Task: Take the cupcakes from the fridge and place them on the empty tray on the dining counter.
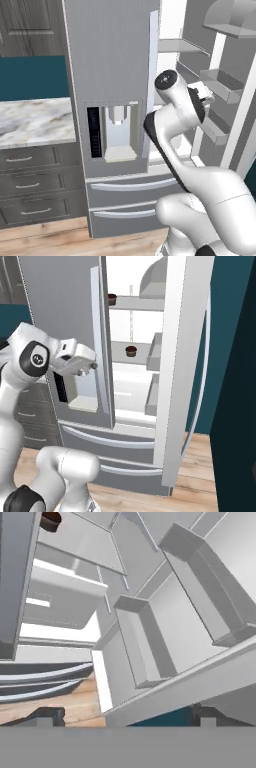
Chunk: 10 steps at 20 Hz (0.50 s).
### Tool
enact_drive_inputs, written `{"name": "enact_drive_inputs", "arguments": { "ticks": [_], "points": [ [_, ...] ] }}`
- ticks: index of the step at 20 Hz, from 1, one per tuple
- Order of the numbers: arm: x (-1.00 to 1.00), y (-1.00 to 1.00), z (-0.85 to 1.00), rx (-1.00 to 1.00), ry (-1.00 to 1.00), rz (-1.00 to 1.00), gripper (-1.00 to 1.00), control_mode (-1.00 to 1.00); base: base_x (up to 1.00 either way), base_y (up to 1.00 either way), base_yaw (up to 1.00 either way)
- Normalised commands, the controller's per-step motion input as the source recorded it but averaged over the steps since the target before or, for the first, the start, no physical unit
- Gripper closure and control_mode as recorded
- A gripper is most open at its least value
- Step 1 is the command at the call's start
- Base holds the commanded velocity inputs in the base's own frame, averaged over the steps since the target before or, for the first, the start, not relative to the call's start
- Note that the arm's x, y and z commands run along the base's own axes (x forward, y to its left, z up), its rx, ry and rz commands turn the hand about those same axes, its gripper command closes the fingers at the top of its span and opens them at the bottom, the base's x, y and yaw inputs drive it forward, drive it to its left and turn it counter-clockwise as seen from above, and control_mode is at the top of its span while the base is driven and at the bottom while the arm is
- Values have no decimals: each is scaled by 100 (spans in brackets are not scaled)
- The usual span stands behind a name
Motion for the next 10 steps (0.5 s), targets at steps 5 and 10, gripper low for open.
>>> {"name": "enact_drive_inputs", "arguments": {
  "ticks": [5, 10],
  "points": [
    [8, 64, 0, 15, -23, 51, -100, -100, 0, 0, 0],
    [0, 14, 2, 15, -48, 23, -100, -100, 0, 0, 0]
  ]
}}
